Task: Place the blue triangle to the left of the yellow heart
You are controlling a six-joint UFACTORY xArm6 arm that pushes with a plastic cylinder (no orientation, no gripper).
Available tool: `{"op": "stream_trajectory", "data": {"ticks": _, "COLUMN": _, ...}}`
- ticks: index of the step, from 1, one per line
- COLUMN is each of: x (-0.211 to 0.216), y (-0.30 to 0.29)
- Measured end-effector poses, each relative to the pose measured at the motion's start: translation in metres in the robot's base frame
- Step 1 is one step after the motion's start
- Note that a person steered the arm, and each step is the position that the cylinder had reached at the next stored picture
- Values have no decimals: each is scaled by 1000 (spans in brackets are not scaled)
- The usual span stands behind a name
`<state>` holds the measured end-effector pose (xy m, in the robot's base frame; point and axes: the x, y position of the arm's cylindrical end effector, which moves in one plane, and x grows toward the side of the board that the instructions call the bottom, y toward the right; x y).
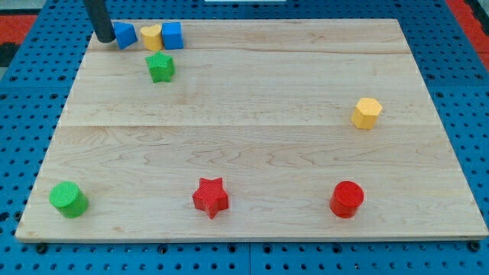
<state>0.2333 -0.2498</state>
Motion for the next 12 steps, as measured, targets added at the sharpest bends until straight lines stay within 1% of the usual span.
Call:
{"op": "stream_trajectory", "data": {"ticks": 1, "x": -3, "y": -17}}
{"op": "stream_trajectory", "data": {"ticks": 2, "x": 95, "y": -23}}
{"op": "stream_trajectory", "data": {"ticks": 3, "x": 184, "y": 24}}
{"op": "stream_trajectory", "data": {"ticks": 4, "x": 220, "y": 117}}
{"op": "stream_trajectory", "data": {"ticks": 6, "x": 148, "y": -54}}
{"op": "stream_trajectory", "data": {"ticks": 7, "x": 62, "y": -51}}
{"op": "stream_trajectory", "data": {"ticks": 8, "x": -22, "y": -2}}
{"op": "stream_trajectory", "data": {"ticks": 9, "x": -42, "y": 30}}
{"op": "stream_trajectory", "data": {"ticks": 10, "x": -41, "y": 57}}
{"op": "stream_trajectory", "data": {"ticks": 11, "x": -41, "y": 69}}
{"op": "stream_trajectory", "data": {"ticks": 12, "x": -36, "y": 62}}
